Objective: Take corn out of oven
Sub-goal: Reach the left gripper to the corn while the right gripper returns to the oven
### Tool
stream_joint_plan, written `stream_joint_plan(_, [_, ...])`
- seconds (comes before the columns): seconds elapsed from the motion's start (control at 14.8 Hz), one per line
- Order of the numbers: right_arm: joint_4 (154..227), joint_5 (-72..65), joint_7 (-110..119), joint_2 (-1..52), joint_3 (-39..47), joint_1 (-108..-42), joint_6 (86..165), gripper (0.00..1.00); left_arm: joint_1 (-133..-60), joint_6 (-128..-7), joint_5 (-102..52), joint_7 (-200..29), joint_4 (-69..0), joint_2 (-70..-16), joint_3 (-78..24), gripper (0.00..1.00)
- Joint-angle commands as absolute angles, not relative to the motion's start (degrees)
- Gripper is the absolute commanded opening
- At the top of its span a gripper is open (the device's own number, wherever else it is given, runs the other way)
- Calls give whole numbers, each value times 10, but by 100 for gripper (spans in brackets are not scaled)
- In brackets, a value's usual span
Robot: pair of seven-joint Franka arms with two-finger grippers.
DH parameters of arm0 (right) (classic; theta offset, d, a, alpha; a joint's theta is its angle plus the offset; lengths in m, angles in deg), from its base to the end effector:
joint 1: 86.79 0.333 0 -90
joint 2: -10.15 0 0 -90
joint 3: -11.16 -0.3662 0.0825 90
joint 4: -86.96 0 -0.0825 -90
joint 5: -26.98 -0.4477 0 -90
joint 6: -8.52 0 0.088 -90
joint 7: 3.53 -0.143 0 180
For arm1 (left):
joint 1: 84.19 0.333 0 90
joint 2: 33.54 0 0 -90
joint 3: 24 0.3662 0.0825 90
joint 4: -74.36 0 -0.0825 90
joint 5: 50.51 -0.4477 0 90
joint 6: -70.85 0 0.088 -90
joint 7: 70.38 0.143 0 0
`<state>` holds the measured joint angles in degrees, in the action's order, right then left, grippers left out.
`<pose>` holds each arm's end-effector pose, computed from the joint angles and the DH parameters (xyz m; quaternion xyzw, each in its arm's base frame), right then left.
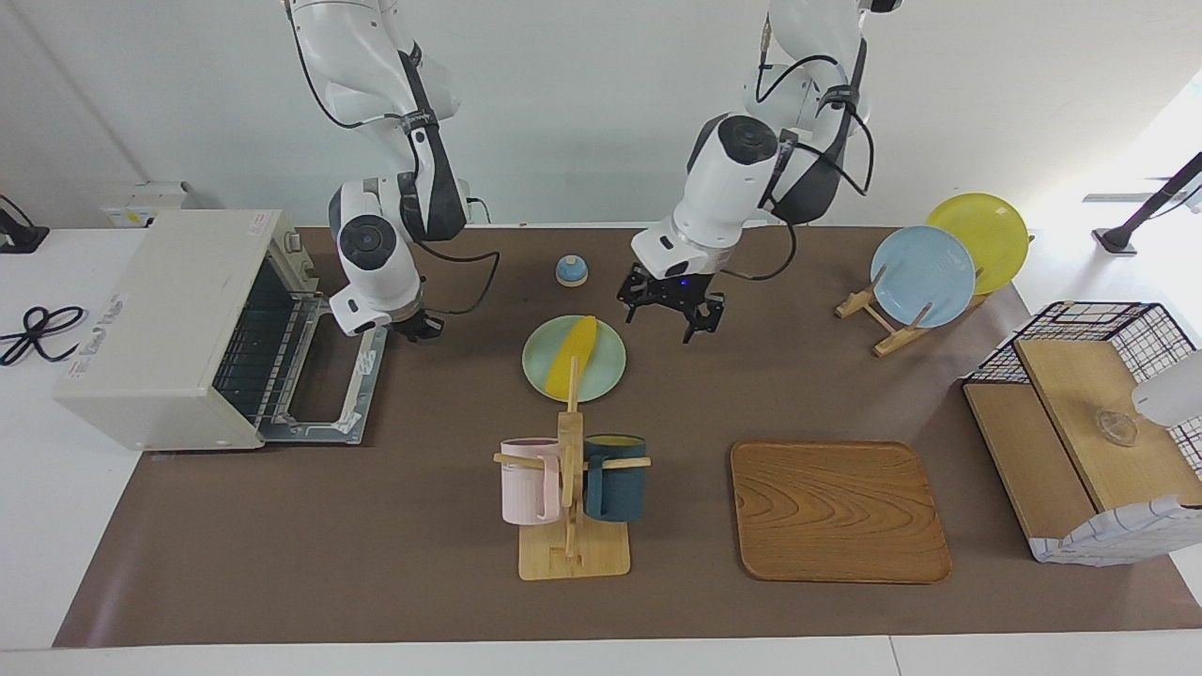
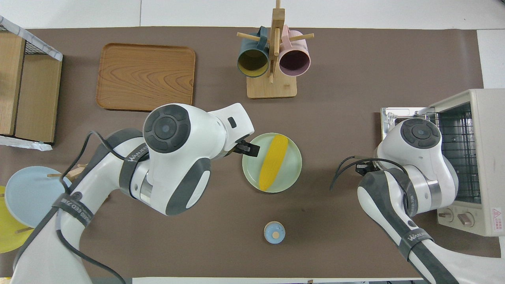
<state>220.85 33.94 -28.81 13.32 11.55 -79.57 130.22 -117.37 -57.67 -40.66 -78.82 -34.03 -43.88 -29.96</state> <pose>0.5128 0.0522 0.2617 0.9826 -0.1206 -0.1152 0.0822 0.5310 -0.4414 0.4112 0.9695 -0.2152 0.0453 0.1082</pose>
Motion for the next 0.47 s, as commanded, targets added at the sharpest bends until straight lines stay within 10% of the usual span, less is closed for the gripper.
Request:
stream_joint_plan(0.0, [2240,354,-259,110,108,-826,1323,0,-1219,-619,-398,-788,-340,-471,-288,100])
stream_joint_plan(0.4, [2224,439,-257,111,108,-826,1305,0,-1254,-658,-399,-850,-303,-562,-287,100])
